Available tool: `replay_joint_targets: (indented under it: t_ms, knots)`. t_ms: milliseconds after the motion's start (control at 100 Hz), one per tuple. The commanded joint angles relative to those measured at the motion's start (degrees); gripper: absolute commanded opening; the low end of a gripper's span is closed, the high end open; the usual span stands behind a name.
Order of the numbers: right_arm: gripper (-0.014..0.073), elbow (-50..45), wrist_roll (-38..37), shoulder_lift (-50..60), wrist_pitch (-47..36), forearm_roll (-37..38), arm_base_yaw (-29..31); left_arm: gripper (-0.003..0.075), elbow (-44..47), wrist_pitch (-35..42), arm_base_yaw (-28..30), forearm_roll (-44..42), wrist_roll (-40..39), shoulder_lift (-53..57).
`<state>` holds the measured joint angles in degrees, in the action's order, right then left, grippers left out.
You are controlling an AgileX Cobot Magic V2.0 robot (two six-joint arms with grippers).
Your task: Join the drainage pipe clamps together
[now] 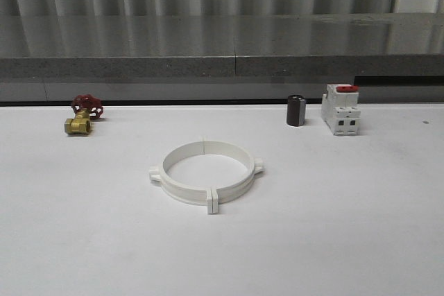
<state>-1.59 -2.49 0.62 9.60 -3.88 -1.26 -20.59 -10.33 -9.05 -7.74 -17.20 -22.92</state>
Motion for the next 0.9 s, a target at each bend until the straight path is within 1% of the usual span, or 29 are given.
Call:
replay_joint_targets:
  t_ms: [0, 170, 260, 530, 670, 770, 890]
  knots:
    - [-0.0118, 0.89, 0.56, 1.13, -4.44, 0.68, -0.01, -0.0020, 0.77, 7.09, 2.00, -0.30, 0.06, 2.92]
    - [-0.0118, 0.89, 0.56, 1.13, -4.44, 0.68, -0.01, -0.0020, 6.95, 7.09, 6.94, -0.52, 0.06, 10.00]
    - [-0.0118, 0.89, 0.56, 1.13, -4.44, 0.68, -0.01, -0.0020, 9.88, 7.09, 8.40, -0.27, 0.06, 13.80]
    - [-0.0118, 0.89, 0.56, 1.13, -4.44, 0.68, -0.01, -0.0020, 17.52, 7.18, 8.07, -1.39, 0.15, 21.81]
    - [-0.0118, 0.89, 0.56, 1.13, -4.44, 0.68, -0.01, -0.0020, 20.49, 9.19, 8.07, -1.65, 0.15, 25.04]
    - [-0.0118, 0.89, 0.56, 1.13, -4.44, 0.68, -0.01, -0.0020, 22.34, 12.23, 8.07, -2.68, 0.15, 25.05]
    - [-0.0118, 0.89, 0.56, 1.13, -4.44, 0.68, -0.01, -0.0020, 22.34, 11.76, 8.07, -3.10, 0.15, 25.05]
